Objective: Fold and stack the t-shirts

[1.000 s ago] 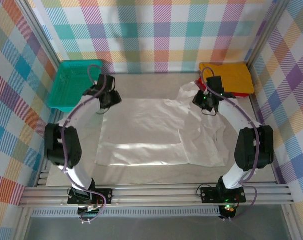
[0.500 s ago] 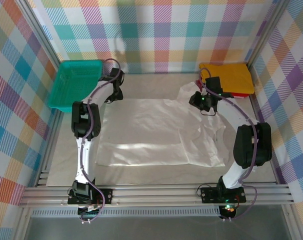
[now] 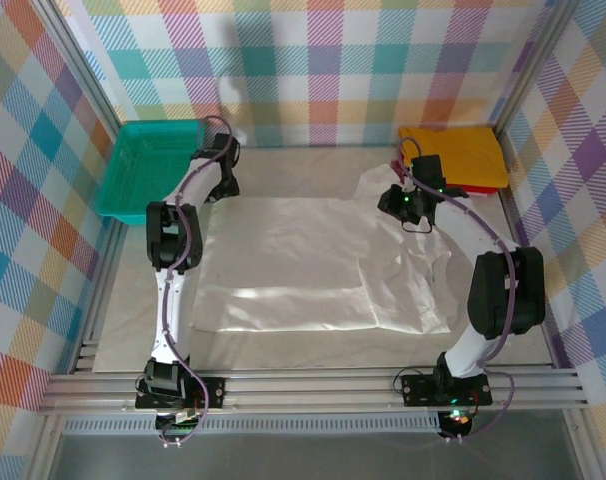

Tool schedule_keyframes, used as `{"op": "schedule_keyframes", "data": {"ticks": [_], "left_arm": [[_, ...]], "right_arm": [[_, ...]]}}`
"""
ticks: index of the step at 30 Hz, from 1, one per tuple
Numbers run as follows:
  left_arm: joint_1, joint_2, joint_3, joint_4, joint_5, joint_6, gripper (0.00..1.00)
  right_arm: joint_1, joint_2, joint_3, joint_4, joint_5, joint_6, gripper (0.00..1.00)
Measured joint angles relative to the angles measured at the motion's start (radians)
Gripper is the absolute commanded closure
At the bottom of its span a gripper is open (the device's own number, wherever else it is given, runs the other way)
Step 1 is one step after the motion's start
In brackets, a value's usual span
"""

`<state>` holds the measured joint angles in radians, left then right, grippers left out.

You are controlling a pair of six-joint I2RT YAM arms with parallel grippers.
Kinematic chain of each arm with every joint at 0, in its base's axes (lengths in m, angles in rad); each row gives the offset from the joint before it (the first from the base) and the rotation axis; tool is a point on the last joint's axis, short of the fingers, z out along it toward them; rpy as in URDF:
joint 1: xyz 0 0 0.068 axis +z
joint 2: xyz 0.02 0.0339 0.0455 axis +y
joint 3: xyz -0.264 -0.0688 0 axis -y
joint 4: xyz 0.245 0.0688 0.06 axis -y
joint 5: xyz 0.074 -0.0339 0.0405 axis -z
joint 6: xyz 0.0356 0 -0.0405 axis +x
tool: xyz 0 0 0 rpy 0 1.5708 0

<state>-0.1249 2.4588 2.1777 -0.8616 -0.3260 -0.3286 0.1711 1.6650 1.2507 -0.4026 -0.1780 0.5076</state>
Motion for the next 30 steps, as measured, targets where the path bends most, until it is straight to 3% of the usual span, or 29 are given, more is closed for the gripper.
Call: {"op": "schedule_keyframes", "data": {"ticks": [13,22,24,27,30], "left_arm": [[0.032,0.027,0.006,0.008,0.076,0.008,0.47],[0.034,0.042,0.028,0.025,0.162,0.013,0.86],[0.035,0.042,0.028,0.025,0.165,0.013,0.89],[0.036,0.042,0.028,0.026,0.165,0.011,1.00],[0.036,0.038,0.026,0.027,0.169,0.008,1.00]], "right_arm": [[0.000,-0.006,0.000,0.006,-0.021,0.000,0.77],[0.000,-0.006,0.000,0.006,-0.025,0.000,0.72],[0.000,0.003,0.018,-0.012,-0.017,-0.009,0.69],[0.000,0.089,0.157,-0.076,0.010,-0.043,0.66],[-0.003,0.227,0.347,-0.102,0.053,-0.079,0.61]]}}
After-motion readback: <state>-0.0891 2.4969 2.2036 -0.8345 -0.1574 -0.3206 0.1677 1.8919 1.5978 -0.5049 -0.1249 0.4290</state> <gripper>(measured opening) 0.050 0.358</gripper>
